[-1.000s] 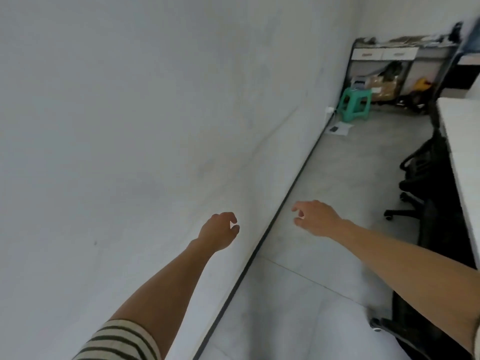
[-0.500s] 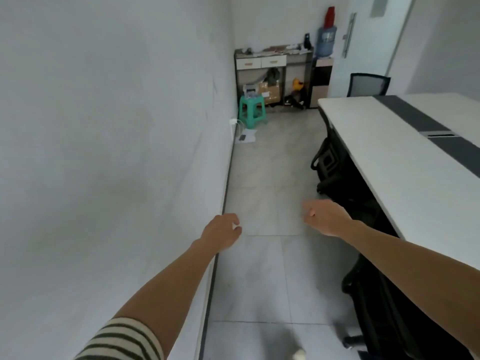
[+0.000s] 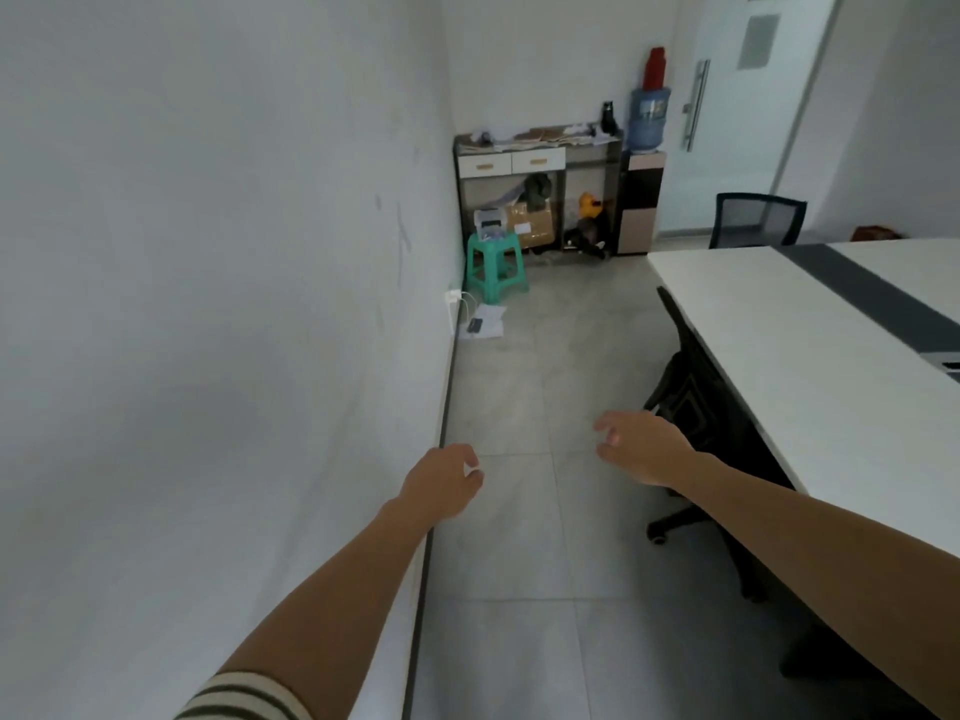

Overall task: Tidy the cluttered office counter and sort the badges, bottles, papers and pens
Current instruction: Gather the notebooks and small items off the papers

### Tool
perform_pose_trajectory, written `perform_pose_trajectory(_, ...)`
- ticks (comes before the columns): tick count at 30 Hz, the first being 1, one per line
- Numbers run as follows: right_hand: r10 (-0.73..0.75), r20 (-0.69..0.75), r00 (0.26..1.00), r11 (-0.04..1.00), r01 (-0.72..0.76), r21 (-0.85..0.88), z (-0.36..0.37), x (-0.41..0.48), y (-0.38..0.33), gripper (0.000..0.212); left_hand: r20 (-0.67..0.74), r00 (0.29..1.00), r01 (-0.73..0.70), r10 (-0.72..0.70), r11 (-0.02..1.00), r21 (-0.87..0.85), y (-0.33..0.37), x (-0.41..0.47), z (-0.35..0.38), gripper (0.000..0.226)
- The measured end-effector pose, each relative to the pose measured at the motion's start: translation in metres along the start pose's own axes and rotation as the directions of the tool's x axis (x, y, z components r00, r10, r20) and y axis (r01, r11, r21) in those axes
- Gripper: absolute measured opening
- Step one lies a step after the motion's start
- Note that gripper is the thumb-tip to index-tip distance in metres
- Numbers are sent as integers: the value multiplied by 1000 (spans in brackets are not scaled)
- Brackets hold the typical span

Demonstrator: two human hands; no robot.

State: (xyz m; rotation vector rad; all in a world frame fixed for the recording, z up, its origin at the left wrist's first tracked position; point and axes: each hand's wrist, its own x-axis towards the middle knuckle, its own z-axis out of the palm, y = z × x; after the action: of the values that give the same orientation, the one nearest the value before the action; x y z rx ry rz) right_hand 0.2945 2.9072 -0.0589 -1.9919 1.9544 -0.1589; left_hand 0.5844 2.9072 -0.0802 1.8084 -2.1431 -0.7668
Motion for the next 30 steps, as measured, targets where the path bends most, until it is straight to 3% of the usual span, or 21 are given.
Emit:
perform_pose_trajectory(10,85,-34,996,996,-83,39,-37,262,15,34,55,996,-79,73,991,111,-18,290,-70,29)
perform_pose_trajectory(14,142,-95,985,988,-136,68,-82,358,43,36,54,989,-144,137,980,139,14,414,-104,29)
perform_pose_trajectory(19,206,-115,972,977,-197,83,-109,465,100,36,132,970,-225,206,963,147,53,546,-93,28)
perform_pose_trajectory(26,222,-130,966,973,-211,95,-164,646,183,33,131,971,-216,199,967,131,108,747,-89,29)
perform_pose_trajectory(30,198,-167,966,978,-184,96,-222,764,215,32,63,985,-168,162,981,97,139,861,-109,28)
